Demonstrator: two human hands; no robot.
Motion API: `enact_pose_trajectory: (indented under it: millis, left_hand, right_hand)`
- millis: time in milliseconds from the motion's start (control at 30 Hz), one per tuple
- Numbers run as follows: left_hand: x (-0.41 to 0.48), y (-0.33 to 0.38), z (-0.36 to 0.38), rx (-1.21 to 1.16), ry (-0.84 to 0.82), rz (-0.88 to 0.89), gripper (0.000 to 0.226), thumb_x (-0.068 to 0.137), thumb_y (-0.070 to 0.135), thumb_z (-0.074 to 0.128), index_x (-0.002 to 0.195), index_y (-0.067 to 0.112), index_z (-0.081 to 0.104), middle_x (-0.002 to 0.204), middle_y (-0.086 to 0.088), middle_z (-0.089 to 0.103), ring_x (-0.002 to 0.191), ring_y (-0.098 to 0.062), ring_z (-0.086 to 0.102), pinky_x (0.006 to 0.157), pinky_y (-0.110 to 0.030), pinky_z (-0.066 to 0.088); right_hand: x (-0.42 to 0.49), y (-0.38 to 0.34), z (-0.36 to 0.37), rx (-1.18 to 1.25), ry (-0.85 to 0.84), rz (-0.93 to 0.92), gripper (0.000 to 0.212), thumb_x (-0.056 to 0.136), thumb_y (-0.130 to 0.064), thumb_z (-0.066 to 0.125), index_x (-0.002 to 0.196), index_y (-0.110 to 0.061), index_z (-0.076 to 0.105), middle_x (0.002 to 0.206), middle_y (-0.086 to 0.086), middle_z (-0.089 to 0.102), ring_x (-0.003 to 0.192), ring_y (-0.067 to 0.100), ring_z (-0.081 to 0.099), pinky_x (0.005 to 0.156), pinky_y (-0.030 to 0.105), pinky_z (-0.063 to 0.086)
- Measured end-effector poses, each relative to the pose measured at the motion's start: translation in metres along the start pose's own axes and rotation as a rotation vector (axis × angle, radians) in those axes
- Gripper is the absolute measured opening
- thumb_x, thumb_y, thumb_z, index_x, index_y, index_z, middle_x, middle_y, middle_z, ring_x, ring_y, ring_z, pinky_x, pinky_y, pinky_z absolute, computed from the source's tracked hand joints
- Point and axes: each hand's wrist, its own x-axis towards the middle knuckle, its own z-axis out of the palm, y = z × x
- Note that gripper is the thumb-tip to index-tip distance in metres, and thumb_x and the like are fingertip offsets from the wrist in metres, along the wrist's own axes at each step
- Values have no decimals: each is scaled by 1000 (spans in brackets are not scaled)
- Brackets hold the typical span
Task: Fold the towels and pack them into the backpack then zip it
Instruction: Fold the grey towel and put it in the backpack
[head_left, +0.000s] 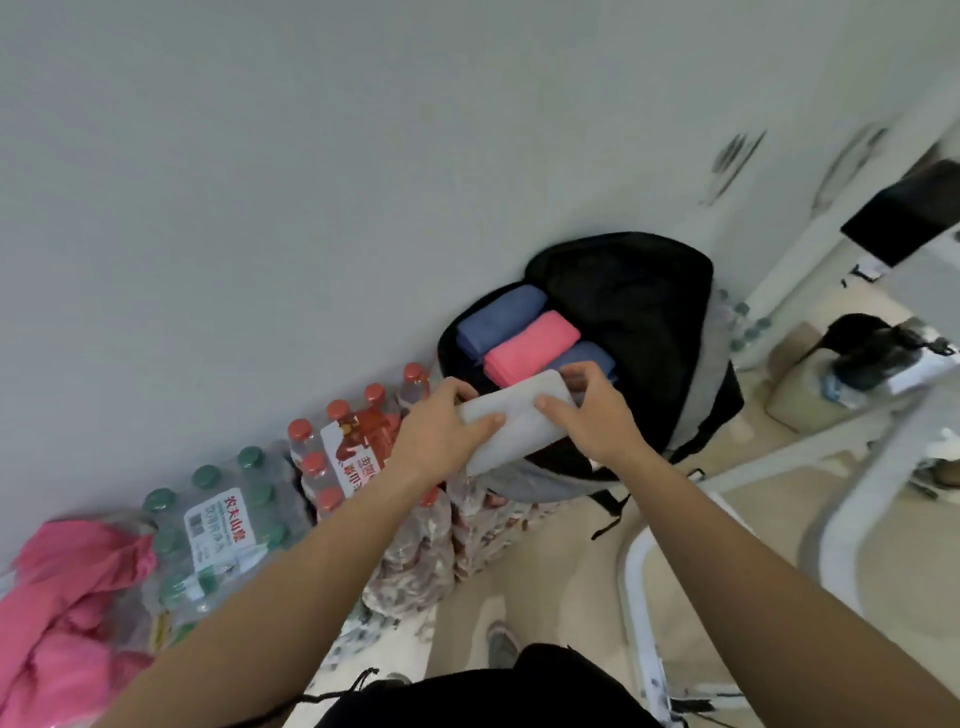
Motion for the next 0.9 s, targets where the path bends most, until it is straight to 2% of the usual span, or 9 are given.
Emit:
enact_pose_trajectory:
  millis: [100,200,300,467,600,667,733,833,900]
  left_hand:
    - [10,24,38,-36,-103,49,39,81,29,64,116,19,50,114,1,57,104,-19,55,83,-29,41]
    - [16,34,64,22,-203,112,43,78,19,66,119,13,53,118,-7,59,108,-25,55,86,-28,40]
    - [20,39,81,150,-259,126,51,83,24,69,130,15,50,125,-10,56,113,-28,55,95,-37,44]
    - [25,50,101,224,-228,130,47,87,30,68,127,15,48,122,-11,56,110,-31,56,91,-43,45]
    - [24,57,109,193,-116,87,39,87,30,69,117,16,48,119,-8,52,102,-32,57,87,-43,46]
    - [23,58,112,155,-66,64,38,85,30,71,113,17,48,118,-6,49,96,-30,59,85,-44,48]
    - [23,58,114,110,-33,31,39,84,30,73,110,17,47,116,-5,48,90,-27,59,84,-43,48]
    - [24,58,119,71,-51,14,38,83,31,75,106,19,47,109,-1,49,85,-20,56,83,-40,48]
    - [26,57,121,69,-115,20,37,82,32,76,106,21,49,107,1,53,87,-20,59,82,-38,49]
  right_hand:
    - [0,20,-19,-176,108,92,41,92,-24,68,126,-9,51,120,8,60,105,24,57,84,30,42]
    - [8,40,-26,-368,124,166,36,93,-20,64,123,-6,50,121,19,57,109,36,56,85,39,44]
    - [16,53,-23,-497,113,195,30,93,-16,59,119,-5,47,120,22,53,108,42,54,87,45,47]
    - [28,66,-18,-588,165,236,34,94,-14,56,125,-8,45,124,19,48,108,42,56,84,47,49]
    - [15,71,-16,-775,326,40,29,91,-27,61,117,-17,58,117,9,56,103,32,53,77,43,48]
    - [3,76,-13,-756,397,-19,25,91,-35,61,110,-20,66,111,7,59,96,31,54,76,41,49]
    - [-6,83,-10,-625,355,20,30,96,-37,55,116,-19,67,113,9,58,94,32,57,79,41,50]
    - [-13,91,-7,-353,180,97,42,101,-34,50,138,-16,54,132,13,50,108,31,58,94,42,48]
    - [-15,94,-8,-306,150,83,44,101,-28,51,143,-13,49,137,15,47,117,30,53,101,37,42]
